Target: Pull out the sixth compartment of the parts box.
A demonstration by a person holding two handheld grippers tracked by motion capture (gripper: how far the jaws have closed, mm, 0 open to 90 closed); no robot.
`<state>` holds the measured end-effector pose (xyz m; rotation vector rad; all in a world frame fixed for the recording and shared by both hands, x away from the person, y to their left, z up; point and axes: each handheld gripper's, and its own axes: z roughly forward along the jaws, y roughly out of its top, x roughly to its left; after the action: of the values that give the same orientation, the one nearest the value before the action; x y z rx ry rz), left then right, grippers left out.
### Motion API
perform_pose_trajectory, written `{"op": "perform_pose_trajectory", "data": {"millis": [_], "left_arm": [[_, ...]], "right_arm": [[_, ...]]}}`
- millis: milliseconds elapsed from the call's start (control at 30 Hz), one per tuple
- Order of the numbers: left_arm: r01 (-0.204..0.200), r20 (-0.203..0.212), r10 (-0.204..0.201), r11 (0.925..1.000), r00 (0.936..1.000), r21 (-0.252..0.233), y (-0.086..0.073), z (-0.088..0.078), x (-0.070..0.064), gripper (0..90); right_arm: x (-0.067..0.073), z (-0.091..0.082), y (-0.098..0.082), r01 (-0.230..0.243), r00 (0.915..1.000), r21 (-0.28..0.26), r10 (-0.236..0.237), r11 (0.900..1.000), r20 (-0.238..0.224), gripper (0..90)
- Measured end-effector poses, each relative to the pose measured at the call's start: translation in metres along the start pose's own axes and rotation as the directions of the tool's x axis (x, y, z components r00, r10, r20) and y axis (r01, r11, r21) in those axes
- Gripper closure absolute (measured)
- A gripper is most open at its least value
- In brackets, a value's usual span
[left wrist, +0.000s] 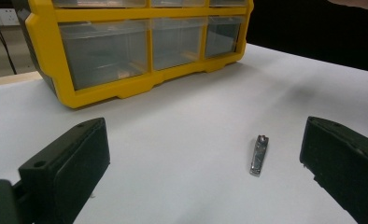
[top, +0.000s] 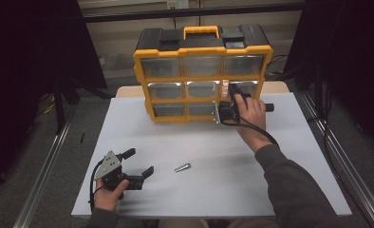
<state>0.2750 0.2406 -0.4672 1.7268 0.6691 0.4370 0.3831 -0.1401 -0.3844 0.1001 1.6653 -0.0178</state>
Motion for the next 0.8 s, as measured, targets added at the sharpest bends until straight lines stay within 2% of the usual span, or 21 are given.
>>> {"op": "perform_pose_trajectory", "data": {"millis": [200, 300, 333, 433, 467, 533, 567, 600, 633, 700, 800], "left_arm": [[-0.019, 0.004, 0.019, 0.9998, 0.9998, 0.009, 0.0, -0.001, 0.001, 1.6], [-0.003, 0.002, 0.003, 1.0, 1.0, 0.0, 0.0, 0.0, -0.001, 1.6], [0.001, 0.002, -0.001, 1.0, 1.0, -0.002, 0.0, 0.001, -0.001, 1.6], [-0.002, 0.001, 0.002, 1.0, 1.0, -0.001, 0.0, 0.001, -0.001, 1.6], [-0.001, -0.024, 0.001, 1.0, 0.9997, 0.007, 0.0, 0.001, -0.002, 1.6], [-0.007, -0.031, 0.007, 0.9999, 0.9995, 0.007, 0.0, 0.0, -0.002, 1.6], [-0.007, -0.031, 0.007, 0.9999, 0.9995, 0.007, 0.0, 0.0, -0.002, 1.6], [0.012, -0.029, -0.012, 0.9999, 0.9995, 0.001, 0.0, 0.001, -0.003, 1.6], [-0.001, -0.03, 0.002, 0.9999, 0.9996, 0.011, 0.0, 0.001, -0.002, 1.6], [0.016, -0.024, -0.016, 0.9999, 0.9996, -0.001, -0.001, 0.001, -0.003, 1.6], [0.018, -0.024, -0.018, 0.9998, 0.9996, -0.002, -0.001, 0.002, -0.003, 1.6]], "right_arm": [[-0.001, 0.0, -0.001, 0.001, 1.0, -0.01, -0.001, 1.0, -0.001, 82.8], [-0.002, 0.001, -0.001, -0.014, 0.9999, -0.007, 0.014, 1.0, -0.001, 80.9], [-0.001, 0.001, -0.001, 0.0, 1.0, 0.015, 0.0, 1.0, 0.005, 78.4], [-0.001, 0.003, -0.003, 0.007, 0.9999, 0.029, -0.008, 1.0, 0.009, 77.5], [-0.001, 0.005, -0.005, 0.001, 0.9998, 0.041, -0.002, 0.999, 0.018, 76.2], [-0.001, 0.007, -0.006, -0.013, 0.9997, 0.042, 0.012, 0.999, 0.02, 75.1], [-0.002, 0.008, -0.006, -0.004, 0.9997, 0.039, 0.003, 0.999, 0.026, 74.6], [-0.001, 0.009, -0.006, -0.008, 0.9997, 0.042, 0.007, 0.999, 0.025, 74.8], [-0.001, 0.009, -0.006, -0.008, 0.9997, 0.042, 0.007, 0.999, 0.025, 74.8], [-0.001, 0.009, -0.005, 0.003, 0.9997, 0.053, -0.005, 0.999, 0.023, 76.6], [-0.002, 0.01, -0.004, 0.013, 0.9998, 0.054, -0.013, 0.998, 0.013, 79.2]]}}
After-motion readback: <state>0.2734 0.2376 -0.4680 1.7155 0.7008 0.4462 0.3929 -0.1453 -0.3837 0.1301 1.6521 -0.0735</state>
